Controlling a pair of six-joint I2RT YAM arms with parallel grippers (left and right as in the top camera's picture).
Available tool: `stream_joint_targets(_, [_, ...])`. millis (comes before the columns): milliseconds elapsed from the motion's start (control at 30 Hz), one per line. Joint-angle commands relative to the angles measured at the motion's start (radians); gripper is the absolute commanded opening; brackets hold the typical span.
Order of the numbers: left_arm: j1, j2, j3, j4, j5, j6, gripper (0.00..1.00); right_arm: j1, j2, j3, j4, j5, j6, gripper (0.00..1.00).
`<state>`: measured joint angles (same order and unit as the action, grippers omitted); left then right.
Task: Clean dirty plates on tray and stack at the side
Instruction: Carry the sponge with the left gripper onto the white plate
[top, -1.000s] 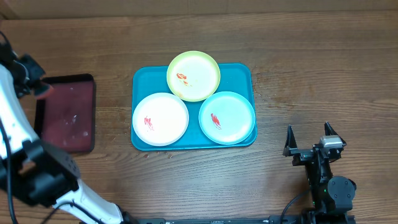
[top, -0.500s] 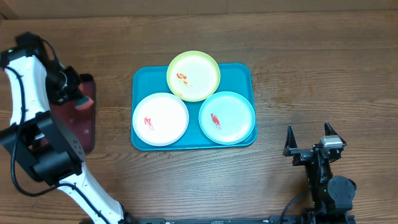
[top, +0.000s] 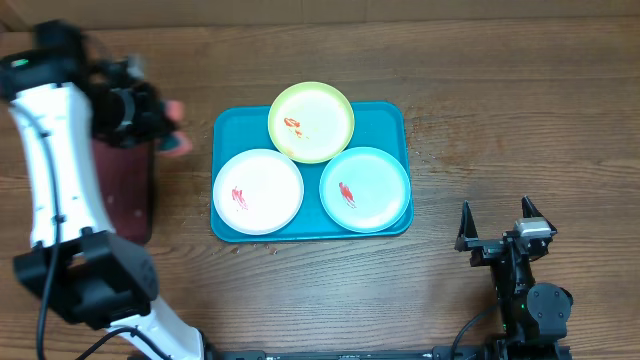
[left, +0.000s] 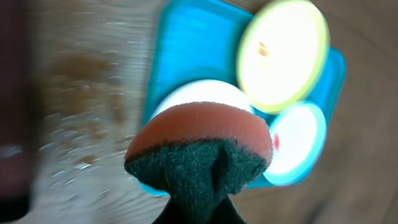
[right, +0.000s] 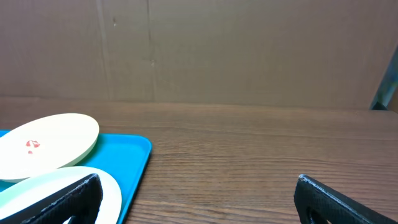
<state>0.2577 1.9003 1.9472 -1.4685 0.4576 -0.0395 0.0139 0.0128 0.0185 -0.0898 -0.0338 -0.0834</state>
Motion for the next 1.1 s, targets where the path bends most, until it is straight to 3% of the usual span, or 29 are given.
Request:
stream_joint_targets(0, [-0.13,0.003,-0.087,0.035,0.056,0.055,0.04,0.002,-0.01,-0.01,0.006,0.006,-0.006,1.0])
stream_joint_targets(100, [-0.24,0.003,-0.203,0.146,0.037,0.033,0.04,0.002,-0.01,-0.01,0.006,0.007,-0.006,1.0])
stream_joint_targets(267, [-0.369,0.004,-0.385,0.343,-0.235,-0.237,0.04,0.002,-0.01,-0.01,0.006,0.006,-0.006,1.0])
stream_joint_targets(333, [-0.396,0.004,-0.442,0.403,-0.277,-0.298,0.04,0.002,-0.01,-0.01,0.006,0.007,-0.006,1.0])
stream_joint_targets(567, [-0.423,0.004,-0.603,0.554,-0.279,-0.457,0.04,0.002,-0.01,-0.01,0.006,0.006,-0.006,1.0])
stream_joint_targets(767, [-0.425,0.004,-0.643,0.624,-0.231,-0.454,0.05,0.002,-0.01,-0.01,0.006,0.006,-0.006,1.0])
stream_joint_targets(833, [-0.425,0.004,-0.643,0.632,-0.221,-0.454,0.16,0.002,-0.01,-0.01,0.006,0.007,-0.006,1.0])
stream_joint_targets(867, [-0.425,0.004,-0.643,0.631,-0.219,-0.455,0.3,0.002,-0.01,-0.01,0.006,0.006,-0.006,1.0])
stream_joint_targets(900, [-0.425,0.004,-0.643,0.631,-0.216,-0.454,0.38,0.002,-0.01,-0.01,0.006,0.007,-0.006,1.0])
stream_joint_targets(1067, [-0.418,0.003,-0.624,0.621,-0.148,-0.355,0.41,0.002,-0.01,-0.01,0.006,0.006,-0.007,1.0])
